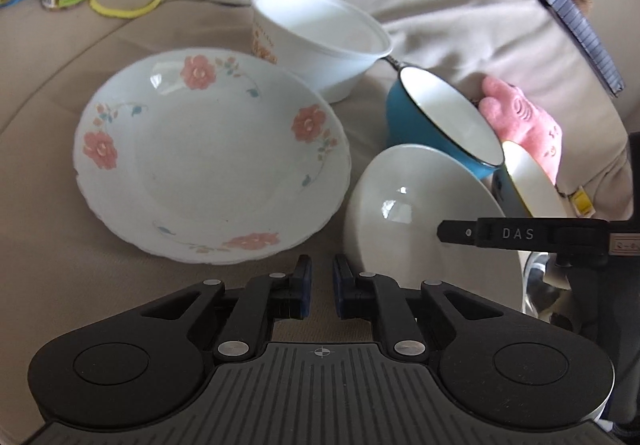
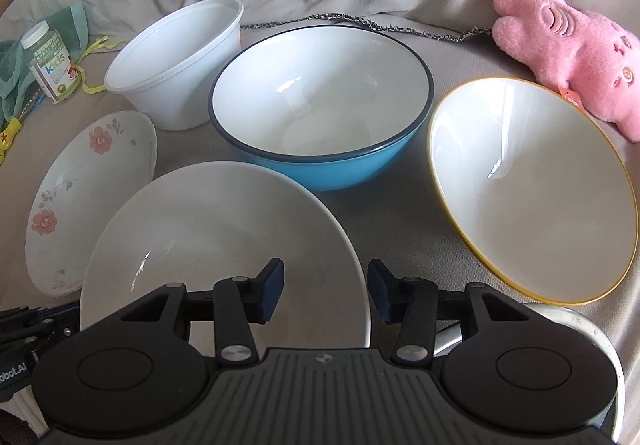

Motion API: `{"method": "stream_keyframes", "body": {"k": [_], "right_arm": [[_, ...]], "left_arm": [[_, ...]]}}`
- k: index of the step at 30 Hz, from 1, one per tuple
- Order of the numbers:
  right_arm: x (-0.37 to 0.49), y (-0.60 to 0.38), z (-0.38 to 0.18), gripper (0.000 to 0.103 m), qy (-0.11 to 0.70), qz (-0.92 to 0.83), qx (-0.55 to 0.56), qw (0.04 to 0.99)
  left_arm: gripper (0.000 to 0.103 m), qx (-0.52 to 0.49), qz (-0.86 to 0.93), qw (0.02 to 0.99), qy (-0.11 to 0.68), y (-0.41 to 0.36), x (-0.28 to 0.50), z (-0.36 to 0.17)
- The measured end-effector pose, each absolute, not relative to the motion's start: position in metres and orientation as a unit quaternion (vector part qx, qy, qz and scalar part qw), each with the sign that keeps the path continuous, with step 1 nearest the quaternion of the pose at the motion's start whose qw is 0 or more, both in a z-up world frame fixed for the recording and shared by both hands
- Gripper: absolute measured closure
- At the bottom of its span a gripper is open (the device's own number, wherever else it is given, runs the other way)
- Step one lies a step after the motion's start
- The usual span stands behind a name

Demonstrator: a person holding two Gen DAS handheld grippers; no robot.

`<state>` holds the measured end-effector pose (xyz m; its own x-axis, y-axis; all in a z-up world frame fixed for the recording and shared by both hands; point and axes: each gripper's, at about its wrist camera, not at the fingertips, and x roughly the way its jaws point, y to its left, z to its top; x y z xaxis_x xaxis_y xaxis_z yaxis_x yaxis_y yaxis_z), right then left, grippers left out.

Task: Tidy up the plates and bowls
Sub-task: 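Move both grippers to the large white ceramic bowl and grip its rim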

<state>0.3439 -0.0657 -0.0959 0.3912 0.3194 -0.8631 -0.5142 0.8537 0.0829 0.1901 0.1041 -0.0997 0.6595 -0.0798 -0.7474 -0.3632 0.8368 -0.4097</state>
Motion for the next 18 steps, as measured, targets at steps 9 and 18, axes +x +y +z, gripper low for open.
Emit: {"method": "stream_keyframes", "body": {"k": [9,18], "right_arm": [[0.339,-0.064,-0.096,0.057,0.488,0.260,-0.095,0.827],[0.337,-0.065,-0.094,0.057,0.491,0.257,-0.099,0.826]], "left_arm": [[0.087,-0.294,-0.001,0.897,0.331,0.109,0.146,-0.077],[0.071,-0.241,0.026,0.897,0.368,0.089,0.171,-0.094]]}}
